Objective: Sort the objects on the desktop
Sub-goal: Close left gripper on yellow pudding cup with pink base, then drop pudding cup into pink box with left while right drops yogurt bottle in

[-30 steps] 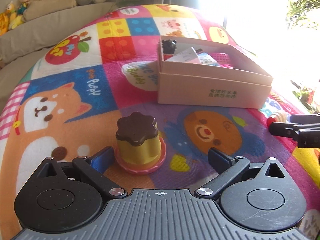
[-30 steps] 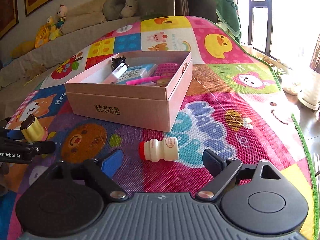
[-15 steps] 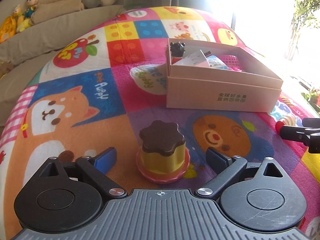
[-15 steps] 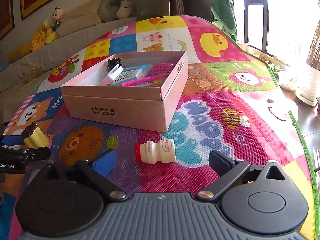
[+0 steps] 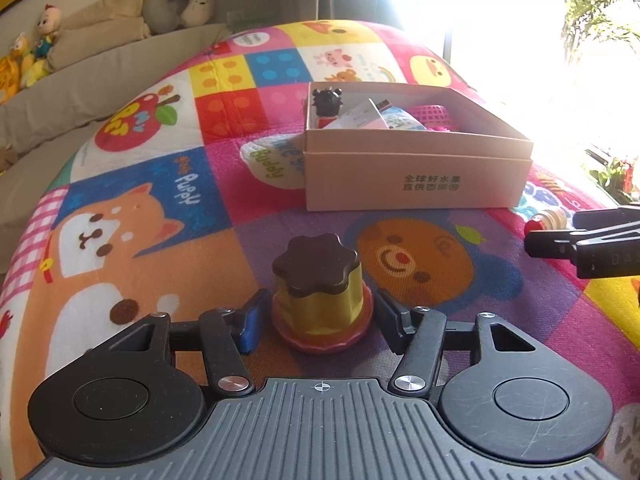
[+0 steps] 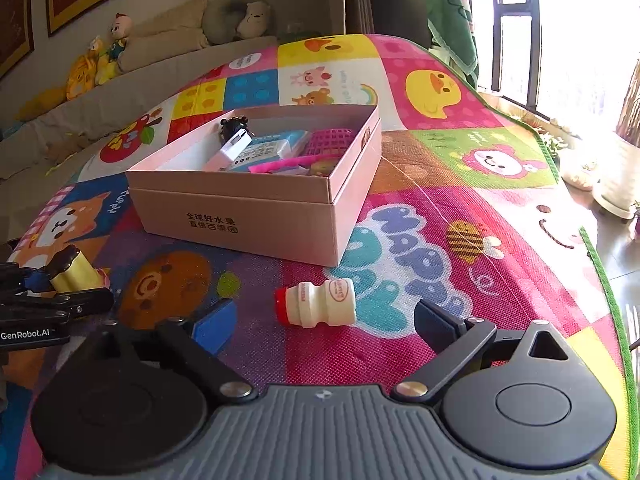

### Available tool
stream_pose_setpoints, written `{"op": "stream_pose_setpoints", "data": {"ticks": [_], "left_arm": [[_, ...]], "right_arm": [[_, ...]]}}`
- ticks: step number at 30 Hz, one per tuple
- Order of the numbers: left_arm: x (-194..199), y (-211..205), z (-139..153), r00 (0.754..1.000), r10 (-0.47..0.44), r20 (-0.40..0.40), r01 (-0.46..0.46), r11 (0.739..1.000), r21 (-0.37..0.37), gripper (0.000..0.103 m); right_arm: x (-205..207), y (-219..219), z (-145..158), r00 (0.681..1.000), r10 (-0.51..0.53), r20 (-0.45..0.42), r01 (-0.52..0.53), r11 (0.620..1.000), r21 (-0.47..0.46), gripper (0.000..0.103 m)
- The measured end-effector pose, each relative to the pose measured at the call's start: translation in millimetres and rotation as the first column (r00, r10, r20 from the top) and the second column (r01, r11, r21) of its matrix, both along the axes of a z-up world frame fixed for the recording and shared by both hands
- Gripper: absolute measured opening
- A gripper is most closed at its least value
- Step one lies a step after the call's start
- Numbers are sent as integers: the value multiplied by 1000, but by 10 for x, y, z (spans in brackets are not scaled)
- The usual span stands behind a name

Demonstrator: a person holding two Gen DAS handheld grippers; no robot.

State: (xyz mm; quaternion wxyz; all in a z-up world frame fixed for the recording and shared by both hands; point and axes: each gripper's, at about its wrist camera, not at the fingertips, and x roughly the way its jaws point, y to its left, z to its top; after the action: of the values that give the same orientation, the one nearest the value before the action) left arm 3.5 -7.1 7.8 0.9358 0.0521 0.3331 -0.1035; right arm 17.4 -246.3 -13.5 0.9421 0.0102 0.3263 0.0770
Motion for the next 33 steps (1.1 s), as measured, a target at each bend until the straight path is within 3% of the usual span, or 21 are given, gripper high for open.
{"op": "stream_pose_setpoints", "data": {"ticks": [5,7,8,10,15,17,23,27,31,33], "left_arm": [[-227,15,18,998,-61,-11,61,998,-10,62],[-246,21,24,999,-51,-2,51,999,-1,68],[-228,25,28,999,-34,6,34,999,4,73],[-152,40,37,1000,1,11,-1,1000,4,75],[71,-4,28,1000,1,7,-1,1000,9,72],[101,-38,6,1000,-12,1,12,1000,16,63],[-81,-120,95,997,-67,28,67,998,20,61],[-159,-187,528,985,-113,131,115,993,-11,61],[-40,-342,1045,943,-161,292,161,987,23,61],[148,-460,1208,928,-177,329,172,984,46,61]], "right_arm": [[91,73,8,1000,4,-1,-4,998,-57,77],[169,80,-4,1000,-2,-31,0,998,-69,57],[181,84,-1,999,-3,-32,1,998,-69,56],[179,108,18,999,14,-42,-17,997,-69,43],[42,151,105,995,73,-71,-76,996,-41,43],[-40,150,153,992,95,-88,-98,995,-27,43],[-364,100,351,987,137,-84,-140,989,-36,43],[-558,63,733,989,148,22,-146,985,-89,43],[-561,-2,1426,964,147,220,-125,986,-109,43],[-471,-29,1687,946,137,292,-110,988,-108,43]]}}
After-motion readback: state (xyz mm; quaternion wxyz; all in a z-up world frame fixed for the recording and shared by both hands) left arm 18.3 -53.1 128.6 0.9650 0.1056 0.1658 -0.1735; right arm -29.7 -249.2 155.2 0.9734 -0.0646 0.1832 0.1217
